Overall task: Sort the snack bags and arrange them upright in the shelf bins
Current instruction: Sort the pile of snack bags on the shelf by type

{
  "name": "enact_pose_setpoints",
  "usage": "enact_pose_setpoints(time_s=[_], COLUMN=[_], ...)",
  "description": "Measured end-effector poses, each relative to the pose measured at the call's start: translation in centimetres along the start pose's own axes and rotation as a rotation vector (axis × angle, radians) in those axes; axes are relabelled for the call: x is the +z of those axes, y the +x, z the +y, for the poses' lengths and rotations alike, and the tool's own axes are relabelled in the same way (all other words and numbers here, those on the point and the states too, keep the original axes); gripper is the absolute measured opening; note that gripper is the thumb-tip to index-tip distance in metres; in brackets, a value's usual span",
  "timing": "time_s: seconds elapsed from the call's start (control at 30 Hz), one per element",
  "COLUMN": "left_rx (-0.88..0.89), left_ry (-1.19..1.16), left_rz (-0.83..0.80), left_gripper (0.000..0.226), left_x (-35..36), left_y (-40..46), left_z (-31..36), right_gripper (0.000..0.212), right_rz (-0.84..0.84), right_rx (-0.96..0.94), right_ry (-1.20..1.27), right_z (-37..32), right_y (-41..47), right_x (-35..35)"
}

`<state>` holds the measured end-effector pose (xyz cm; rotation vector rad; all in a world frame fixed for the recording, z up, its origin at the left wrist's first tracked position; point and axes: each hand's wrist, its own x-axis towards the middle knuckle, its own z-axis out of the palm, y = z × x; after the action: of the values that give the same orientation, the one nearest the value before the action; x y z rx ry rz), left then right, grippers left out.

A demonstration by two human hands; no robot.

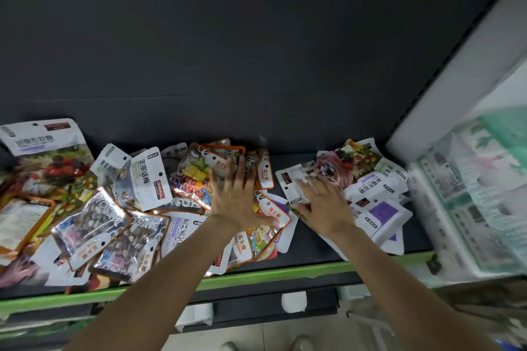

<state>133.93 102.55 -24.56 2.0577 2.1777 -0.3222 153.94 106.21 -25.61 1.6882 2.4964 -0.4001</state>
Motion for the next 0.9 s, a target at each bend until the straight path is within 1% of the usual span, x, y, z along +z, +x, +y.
enact_pose_setpoints(time_s=[0.03, 0.1, 0.2, 0.3, 0.37, 0.43, 0.5, 0.53, 0.57, 0.63, 0.73, 0.8, 0.9], left_rx=[0.008, 0.023, 0.036, 0.044, 0.045, 0.044, 0.042, 0.040, 0.037, 0.029, 0.033, 0.039, 0.041], left_ry=[-0.006, -0.015, -0.015, -0.017, -0.022, -0.037, -0.039, -0.035, -0.032, -0.027, -0.027, -0.041, -0.051], left_rz=[0.000, 0.007, 0.025, 0.007, -0.014, -0.014, -0.006, -0.002, 0.002, 0.002, 0.007, 0.020, 0.029], left_gripper=[0.132, 0.127, 0.115, 0.109, 0.106, 0.105, 0.105, 0.104, 0.104, 0.104, 0.104, 0.105, 0.105], left_x=[0.1, 0.5, 0.7, 0.4, 0.2, 0.2, 0.4, 0.5, 0.6, 0.7, 0.9, 1.1, 1.3], left_y=[-0.1, -0.2, -0.4, -0.6, -0.7, -0.7, -0.8, -0.9, -0.9, -0.9, -0.8, -0.8, -0.7], left_z=[-0.2, -0.9, -2.2, -3.2, -3.5, -3.6, -3.7, -3.6, -3.6, -3.5, -3.5, -3.5, -3.6], right_gripper=[0.059, 0.060, 0.059, 0.058, 0.056, 0.053, 0.056, 0.058, 0.059, 0.056, 0.039, 0.025, 0.019], right_rz=[-0.061, -0.095, -0.070, -0.052, 0.003, 0.039, -0.032, -0.081, -0.115, -0.108, -0.032, 0.002, -0.002], right_rx=[-0.004, 0.013, 0.101, 0.197, 0.157, 0.004, -0.105, -0.117, -0.102, -0.053, -0.002, 0.019, 0.030], right_ry=[-0.041, -0.154, -0.246, -0.271, -0.224, -0.102, -0.007, 0.002, 0.010, 0.076, 0.179, 0.167, 0.133], right_z=[-0.2, 0.2, 1.4, 1.8, 1.0, -0.5, -2.0, -2.6, -2.9, -3.0, -2.8, -2.7, -2.9], right_y=[-0.1, -0.4, -0.8, -0.7, -0.5, -0.2, 0.1, 0.2, 0.4, 0.6, 0.9, 1.1, 1.1], right_x=[0.4, 0.7, 0.1, -0.7, -1.0, -1.0, -0.3, 0.2, 0.7, 1.3, 1.2, 1.1, 1.1])
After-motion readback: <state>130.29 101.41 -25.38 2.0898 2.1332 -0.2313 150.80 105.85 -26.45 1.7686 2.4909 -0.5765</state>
